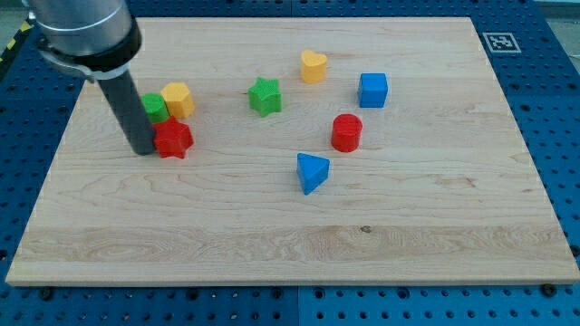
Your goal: Move the red star to the center
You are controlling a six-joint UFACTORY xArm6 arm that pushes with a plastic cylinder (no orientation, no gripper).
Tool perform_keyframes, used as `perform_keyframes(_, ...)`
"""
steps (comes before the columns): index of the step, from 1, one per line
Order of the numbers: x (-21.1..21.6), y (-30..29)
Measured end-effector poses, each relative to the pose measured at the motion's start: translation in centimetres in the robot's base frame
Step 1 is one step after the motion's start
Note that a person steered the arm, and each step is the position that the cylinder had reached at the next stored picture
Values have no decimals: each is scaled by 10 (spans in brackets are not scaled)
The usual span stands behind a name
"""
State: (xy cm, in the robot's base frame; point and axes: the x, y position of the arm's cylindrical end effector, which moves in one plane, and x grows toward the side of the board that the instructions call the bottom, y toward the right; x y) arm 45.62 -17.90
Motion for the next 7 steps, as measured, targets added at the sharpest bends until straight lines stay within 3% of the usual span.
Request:
perform_keyframes(2, -3, 39)
perform_keyframes(4, -24, 42)
perform_keyframes(7, 0, 104)
